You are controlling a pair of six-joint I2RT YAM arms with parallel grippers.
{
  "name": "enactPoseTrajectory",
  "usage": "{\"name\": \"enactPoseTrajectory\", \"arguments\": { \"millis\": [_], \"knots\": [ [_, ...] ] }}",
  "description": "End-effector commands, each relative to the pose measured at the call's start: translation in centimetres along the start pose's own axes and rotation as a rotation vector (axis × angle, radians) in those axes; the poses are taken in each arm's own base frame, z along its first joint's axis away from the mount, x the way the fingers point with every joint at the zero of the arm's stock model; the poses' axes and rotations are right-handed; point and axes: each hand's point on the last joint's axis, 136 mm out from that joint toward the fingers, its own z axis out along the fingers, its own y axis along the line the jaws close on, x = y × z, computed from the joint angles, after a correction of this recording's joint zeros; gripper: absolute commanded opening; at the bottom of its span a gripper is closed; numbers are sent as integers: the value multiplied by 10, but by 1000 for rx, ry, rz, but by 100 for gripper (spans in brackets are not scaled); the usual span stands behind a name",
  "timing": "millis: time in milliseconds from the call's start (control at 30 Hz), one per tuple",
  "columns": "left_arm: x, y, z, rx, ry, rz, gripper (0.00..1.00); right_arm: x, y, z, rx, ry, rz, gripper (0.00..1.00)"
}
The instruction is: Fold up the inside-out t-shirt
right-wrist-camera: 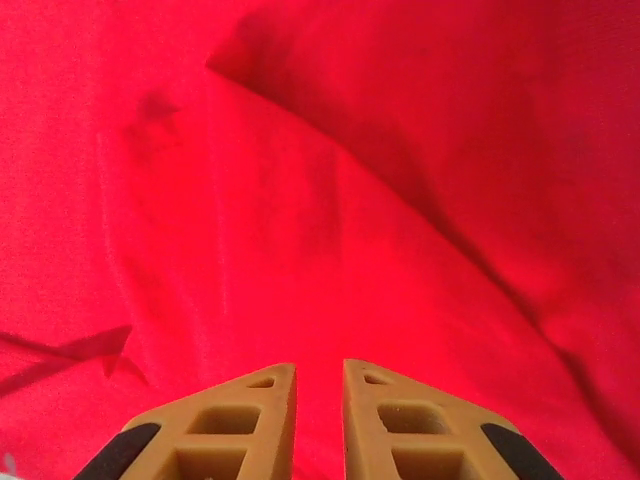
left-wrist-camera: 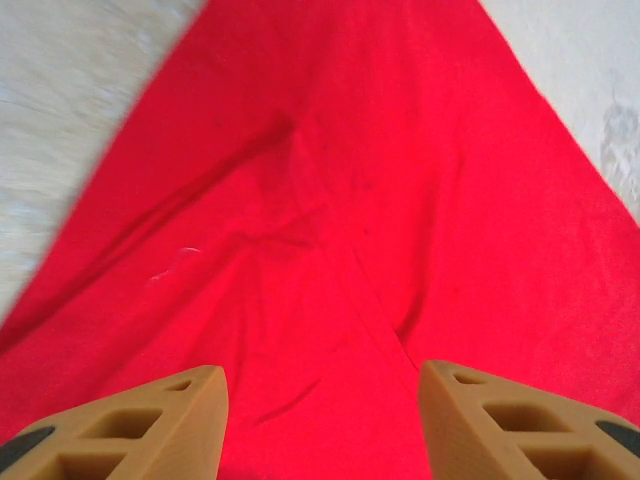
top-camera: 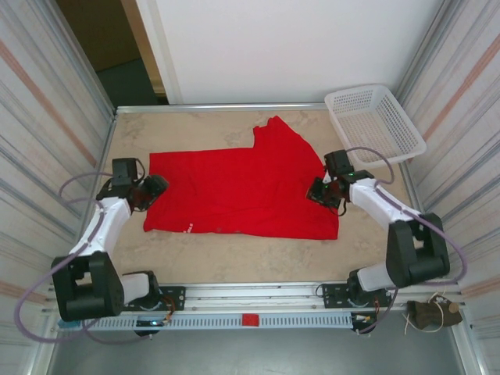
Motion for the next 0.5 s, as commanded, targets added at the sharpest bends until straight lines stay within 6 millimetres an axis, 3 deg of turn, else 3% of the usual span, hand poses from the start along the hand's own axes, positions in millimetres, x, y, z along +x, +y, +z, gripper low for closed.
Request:
{"name": "enactPoseTrajectory", "arguments": {
  "millis": [0, 133, 267, 333, 467],
  "knots": [
    [9, -6, 15, 63, 19, -17, 53, 5, -4, 20, -22, 9, 57, 17],
    [36, 23, 27, -8, 71, -70, 53, 25, -33, 29, 58, 28, 112, 17],
    [60, 59, 17, -125, 68, -129, 53, 42, -61, 27, 131, 34, 190, 17],
    [58, 59, 9, -112, 27, -121, 53, 47, -68, 25, 140, 28, 208, 18],
    [19, 37, -12, -75, -99, -49, 59, 49, -75, 25, 159, 26, 208, 18]
  ]
}}
